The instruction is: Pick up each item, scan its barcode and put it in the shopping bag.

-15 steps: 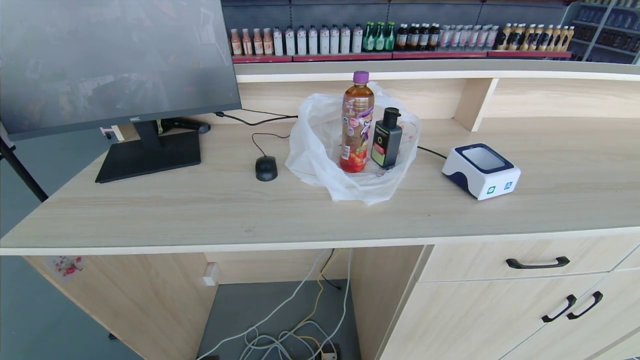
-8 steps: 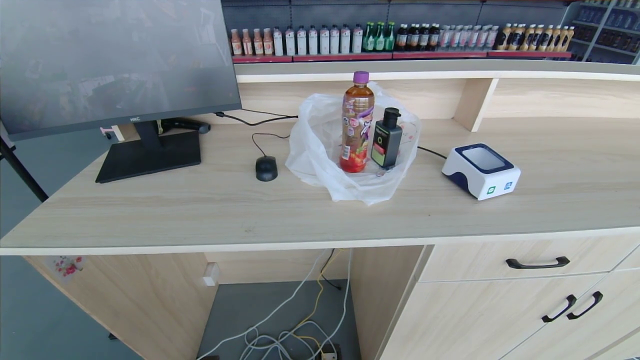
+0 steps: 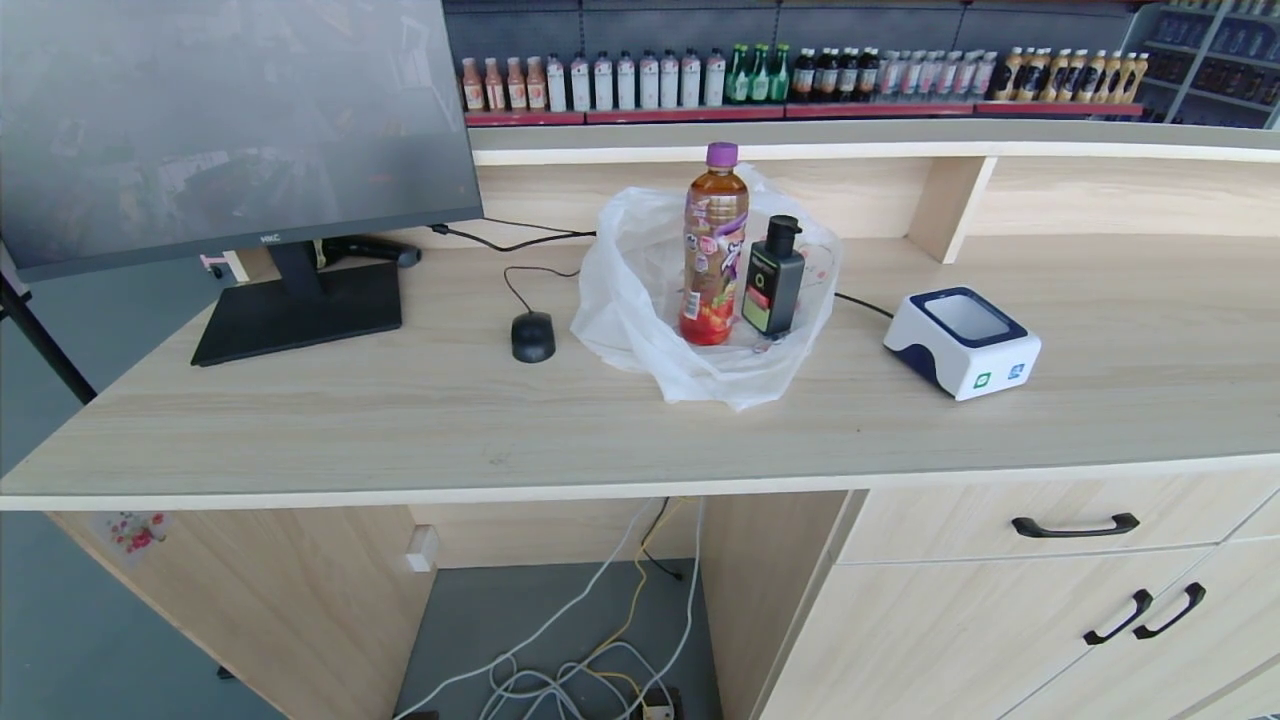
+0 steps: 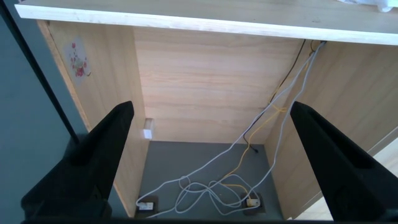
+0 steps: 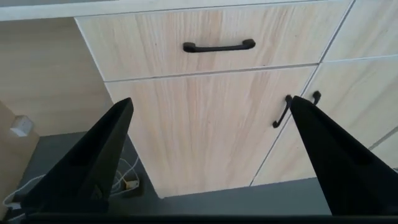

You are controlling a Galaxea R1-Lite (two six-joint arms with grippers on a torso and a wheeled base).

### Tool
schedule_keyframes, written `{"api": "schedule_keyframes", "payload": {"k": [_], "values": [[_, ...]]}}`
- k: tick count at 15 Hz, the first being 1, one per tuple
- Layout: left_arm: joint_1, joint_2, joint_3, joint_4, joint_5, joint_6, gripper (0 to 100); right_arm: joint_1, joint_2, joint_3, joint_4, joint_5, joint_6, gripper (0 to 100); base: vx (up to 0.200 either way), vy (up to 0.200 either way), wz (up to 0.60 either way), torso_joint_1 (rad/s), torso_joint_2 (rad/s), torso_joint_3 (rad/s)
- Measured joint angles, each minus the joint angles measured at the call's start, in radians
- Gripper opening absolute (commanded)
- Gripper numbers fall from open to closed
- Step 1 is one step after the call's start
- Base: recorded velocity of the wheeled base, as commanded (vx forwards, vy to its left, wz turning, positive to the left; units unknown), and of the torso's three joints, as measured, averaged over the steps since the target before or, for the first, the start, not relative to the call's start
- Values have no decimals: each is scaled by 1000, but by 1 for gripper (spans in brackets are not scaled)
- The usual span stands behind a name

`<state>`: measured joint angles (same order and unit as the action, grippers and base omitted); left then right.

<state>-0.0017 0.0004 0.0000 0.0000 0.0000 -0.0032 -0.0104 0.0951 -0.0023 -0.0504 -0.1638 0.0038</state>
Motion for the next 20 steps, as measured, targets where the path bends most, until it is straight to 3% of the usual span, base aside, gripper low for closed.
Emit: {"api": "schedule_keyframes", "payload": {"k": [4, 9, 12, 16, 20], "values": [[0, 0, 0, 0, 0, 0, 100, 4, -68, 2, 44, 154, -53, 100, 0, 0, 0, 0, 0, 0], [1, 0, 0, 0, 0, 0, 100, 11, -95, 2, 46, 158, -26, 100, 0, 0, 0, 0, 0, 0], [0, 0, 0, 0, 0, -1, 100, 12, -96, 2, 46, 158, -14, 100, -200, 0, 0, 9, 1, 1], [0, 0, 0, 0, 0, 4, 100, 12, -96, 2, 45, 158, 2, 100, 0, 0, 0, 0, 0, 0], [1, 0, 0, 0, 0, 0, 100, 12, -96, 2, 45, 158, 3, 100, 0, -200, 0, 10, 2, 4]]}}
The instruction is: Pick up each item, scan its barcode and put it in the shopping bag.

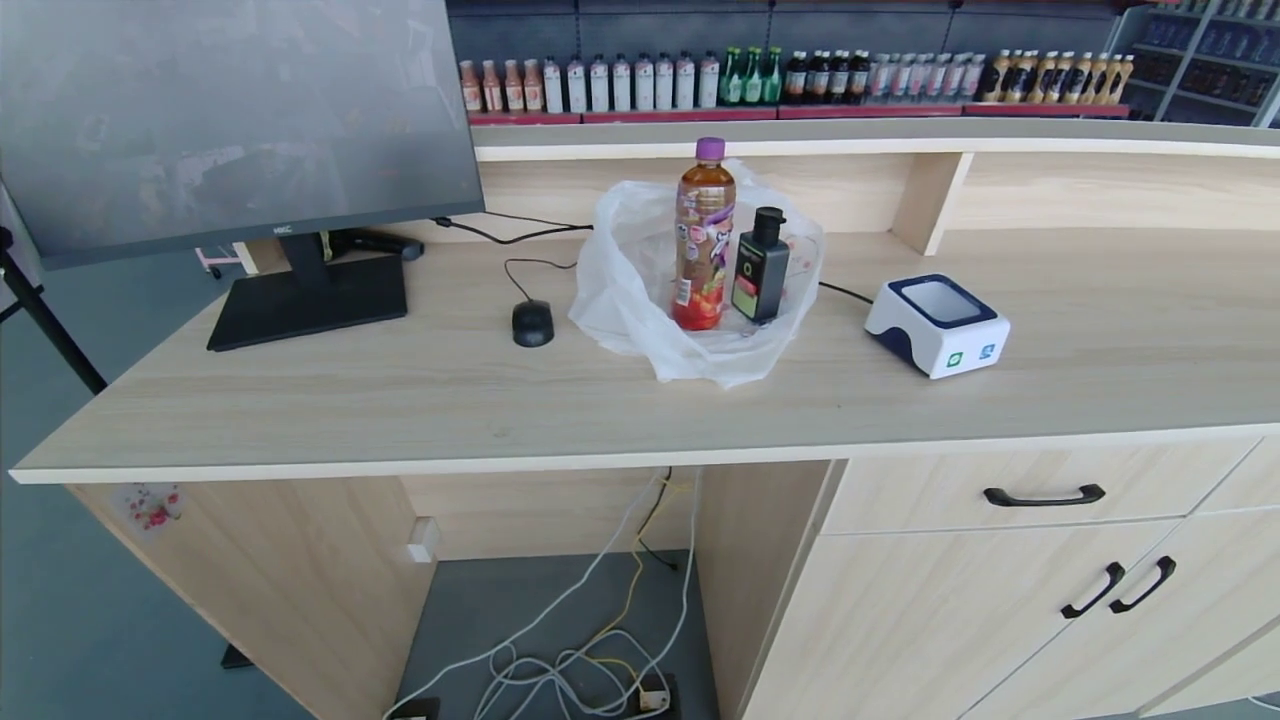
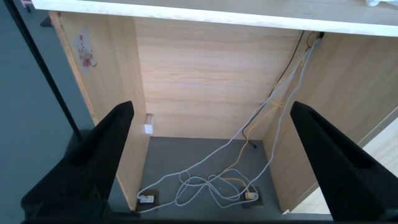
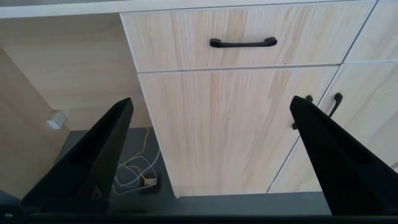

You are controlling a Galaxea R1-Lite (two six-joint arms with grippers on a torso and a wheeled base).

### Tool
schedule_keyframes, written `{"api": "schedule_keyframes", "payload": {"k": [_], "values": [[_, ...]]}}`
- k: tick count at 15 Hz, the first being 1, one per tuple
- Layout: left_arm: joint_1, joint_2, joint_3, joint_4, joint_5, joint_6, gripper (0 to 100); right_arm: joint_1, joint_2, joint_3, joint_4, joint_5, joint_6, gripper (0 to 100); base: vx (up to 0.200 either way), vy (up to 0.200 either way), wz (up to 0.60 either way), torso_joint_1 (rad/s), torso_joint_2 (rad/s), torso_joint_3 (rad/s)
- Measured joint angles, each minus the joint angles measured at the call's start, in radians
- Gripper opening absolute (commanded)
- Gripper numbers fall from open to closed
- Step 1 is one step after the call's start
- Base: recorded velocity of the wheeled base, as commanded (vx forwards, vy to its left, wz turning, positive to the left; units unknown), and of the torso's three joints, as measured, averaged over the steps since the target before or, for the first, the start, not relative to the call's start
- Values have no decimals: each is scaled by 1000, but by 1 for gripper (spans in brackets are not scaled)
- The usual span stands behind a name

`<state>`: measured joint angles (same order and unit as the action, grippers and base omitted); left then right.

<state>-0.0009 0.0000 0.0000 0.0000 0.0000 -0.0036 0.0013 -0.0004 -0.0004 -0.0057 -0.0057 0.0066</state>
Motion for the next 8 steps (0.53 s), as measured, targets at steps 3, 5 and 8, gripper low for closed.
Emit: {"api": "schedule_keyframes", "payload": {"k": [3, 5, 8], "values": [[1, 0, 0, 0, 0, 0, 100, 1, 0, 0, 0, 0, 0, 100, 0, -200, 0, 9, 10, 1], [1, 0, 0, 0, 0, -2, 100, 0, 0, 0, 1, 0, 0, 100, 0, -200, 0, 0, -2, 5], [1, 0, 0, 0, 0, -6, 100, 0, 0, 0, 1, 0, -10, 100, 0, -200, 0, 1, 4, -2]]}}
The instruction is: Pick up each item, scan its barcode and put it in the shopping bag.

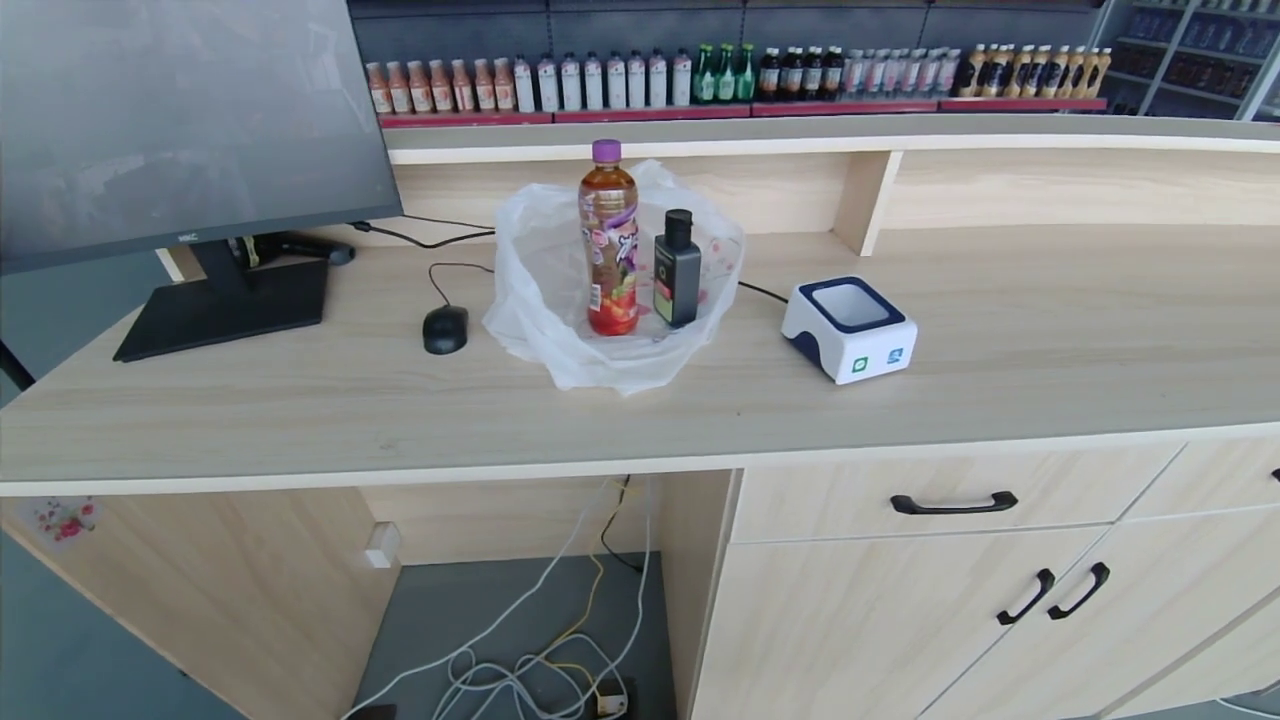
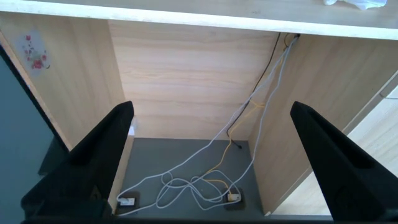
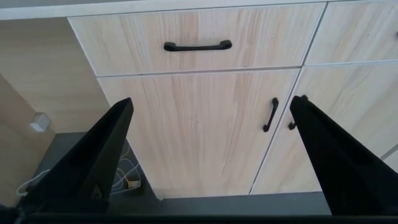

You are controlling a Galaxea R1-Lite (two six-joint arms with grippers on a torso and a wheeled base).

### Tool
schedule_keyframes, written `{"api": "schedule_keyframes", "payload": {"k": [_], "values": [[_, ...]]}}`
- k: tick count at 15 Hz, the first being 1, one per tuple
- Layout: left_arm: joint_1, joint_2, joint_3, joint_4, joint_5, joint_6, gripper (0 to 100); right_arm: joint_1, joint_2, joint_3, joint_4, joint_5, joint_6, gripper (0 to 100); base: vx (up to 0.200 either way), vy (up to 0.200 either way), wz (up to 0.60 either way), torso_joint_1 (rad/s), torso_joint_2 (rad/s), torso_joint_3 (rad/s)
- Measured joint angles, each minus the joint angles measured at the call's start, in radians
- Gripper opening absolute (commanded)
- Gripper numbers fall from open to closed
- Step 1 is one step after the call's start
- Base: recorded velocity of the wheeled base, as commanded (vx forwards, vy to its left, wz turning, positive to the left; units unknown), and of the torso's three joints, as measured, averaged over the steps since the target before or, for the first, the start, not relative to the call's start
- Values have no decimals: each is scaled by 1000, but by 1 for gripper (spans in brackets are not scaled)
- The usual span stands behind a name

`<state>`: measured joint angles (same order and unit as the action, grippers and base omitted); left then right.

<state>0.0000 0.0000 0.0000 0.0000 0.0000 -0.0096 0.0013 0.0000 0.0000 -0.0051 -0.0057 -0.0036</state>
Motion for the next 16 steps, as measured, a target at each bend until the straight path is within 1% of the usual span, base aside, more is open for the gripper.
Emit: {"api": "schedule_keyframes", "payload": {"k": [12, 16], "values": [[0, 0, 0, 0, 0, -2, 100, 0, 0, 0, 0, 0, -2, 100, 0, -200, 0, 1, 2, 2], [0, 0, 0, 0, 0, 0, 100, 1, 0, 0, 1, 0, -3, 100, 0, 0, 0, 0, 0, 0]]}}
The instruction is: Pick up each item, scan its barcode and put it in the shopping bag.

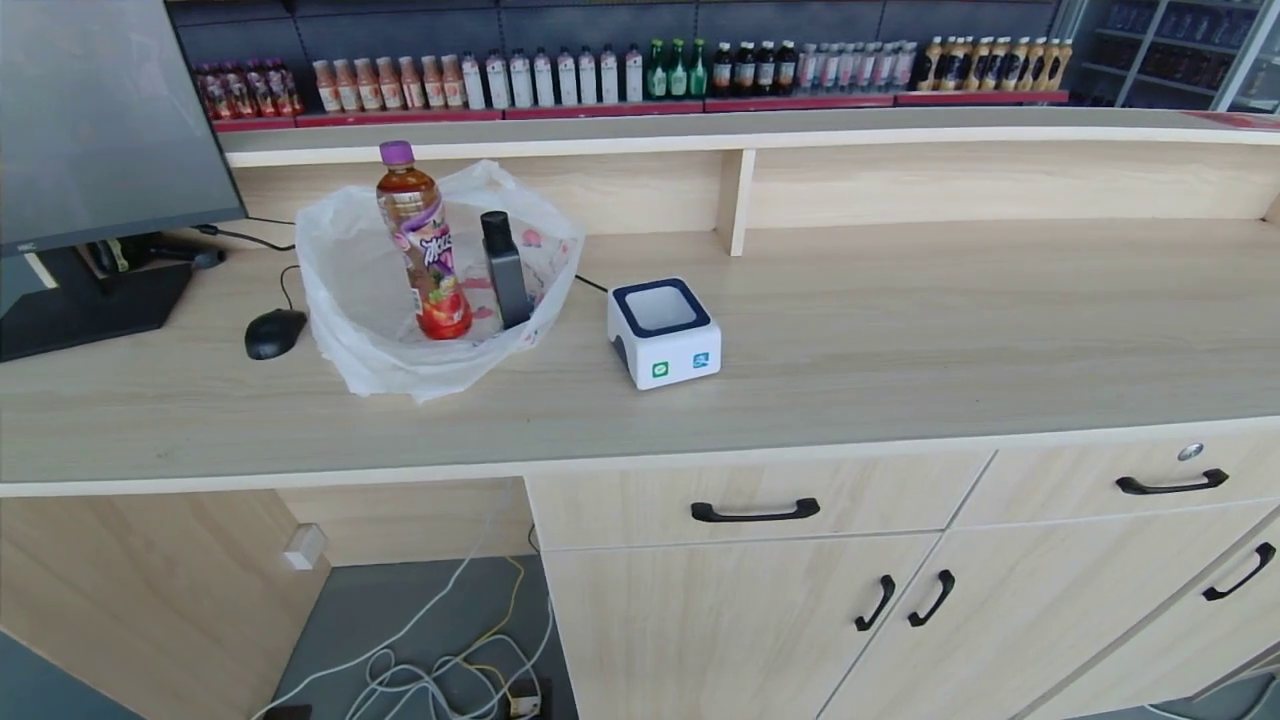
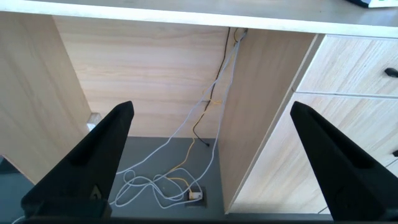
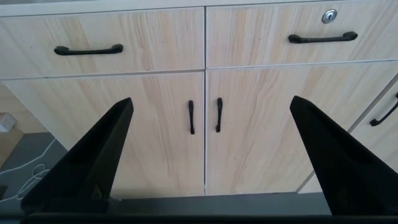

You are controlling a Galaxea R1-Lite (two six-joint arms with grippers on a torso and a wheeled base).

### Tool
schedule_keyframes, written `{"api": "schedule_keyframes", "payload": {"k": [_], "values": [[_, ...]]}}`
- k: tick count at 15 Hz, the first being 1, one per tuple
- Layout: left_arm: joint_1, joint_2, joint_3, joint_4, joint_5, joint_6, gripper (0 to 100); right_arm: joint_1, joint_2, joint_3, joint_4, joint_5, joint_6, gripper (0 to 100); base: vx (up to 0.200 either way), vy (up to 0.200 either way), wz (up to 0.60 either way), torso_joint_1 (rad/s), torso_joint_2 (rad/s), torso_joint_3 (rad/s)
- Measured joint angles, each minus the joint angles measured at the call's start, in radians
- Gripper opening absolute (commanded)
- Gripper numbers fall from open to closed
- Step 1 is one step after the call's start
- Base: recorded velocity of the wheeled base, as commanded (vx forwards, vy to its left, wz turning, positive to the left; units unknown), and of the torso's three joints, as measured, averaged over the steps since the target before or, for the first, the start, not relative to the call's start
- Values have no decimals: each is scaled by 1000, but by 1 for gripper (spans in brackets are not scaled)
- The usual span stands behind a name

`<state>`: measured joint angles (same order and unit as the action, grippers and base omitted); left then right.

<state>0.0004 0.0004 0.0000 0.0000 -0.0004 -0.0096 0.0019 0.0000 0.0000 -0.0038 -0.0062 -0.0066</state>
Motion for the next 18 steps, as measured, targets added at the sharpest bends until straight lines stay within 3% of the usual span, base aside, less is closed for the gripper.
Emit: {"api": "schedule_keyframes", "payload": {"k": [4, 7, 18], "values": [[0, 0, 0, 0, 0, 2, 100, 0, 0, 0, 0, 0, 1, 100, 0, 0, 0, 0, 0, 0], [0, 0, 0, 0, 0, 2, 100, -1, 0, 0, 0, 0, 3, 100, 200, 0, 0, -7, -4, 5], [0, 0, 0, 0, 0, 5, 100, -1, 0, 0, -1, 0, 2, 100, 0, 0, 0, 0, 0, 0]]}}
